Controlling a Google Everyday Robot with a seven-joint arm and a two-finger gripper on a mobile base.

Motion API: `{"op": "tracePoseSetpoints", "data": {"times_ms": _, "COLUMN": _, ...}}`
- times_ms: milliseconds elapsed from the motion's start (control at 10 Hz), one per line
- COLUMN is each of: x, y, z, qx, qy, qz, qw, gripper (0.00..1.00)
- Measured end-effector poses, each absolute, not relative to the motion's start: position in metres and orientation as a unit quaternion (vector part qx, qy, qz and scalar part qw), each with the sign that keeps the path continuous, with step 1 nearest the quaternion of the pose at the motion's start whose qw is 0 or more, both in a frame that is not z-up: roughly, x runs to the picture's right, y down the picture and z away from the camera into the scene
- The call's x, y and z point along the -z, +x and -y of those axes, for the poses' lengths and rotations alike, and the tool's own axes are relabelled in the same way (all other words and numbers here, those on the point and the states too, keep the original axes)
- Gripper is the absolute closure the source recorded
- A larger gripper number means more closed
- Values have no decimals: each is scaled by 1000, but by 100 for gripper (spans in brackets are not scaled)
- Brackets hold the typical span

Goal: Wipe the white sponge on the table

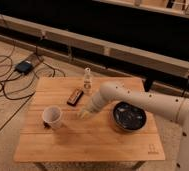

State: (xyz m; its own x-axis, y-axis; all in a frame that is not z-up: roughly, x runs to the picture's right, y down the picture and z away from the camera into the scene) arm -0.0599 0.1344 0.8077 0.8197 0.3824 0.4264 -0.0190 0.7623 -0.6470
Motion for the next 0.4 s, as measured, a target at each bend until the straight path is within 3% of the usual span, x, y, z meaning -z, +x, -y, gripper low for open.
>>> {"op": "tracePoseSetpoints", "data": {"times_ms": 200, "x": -826, "y": -61, "z": -97, "qx": -80, "qy": -312, "qz": 262, "qw": 909, "gripper": 96}}
{"op": "tracePoseSetpoints", "data": {"times_ms": 400, "x": -831, "y": -60, "z": -88, "qx": -73, "qy": -309, "qz": 257, "qw": 913, "gripper": 96}}
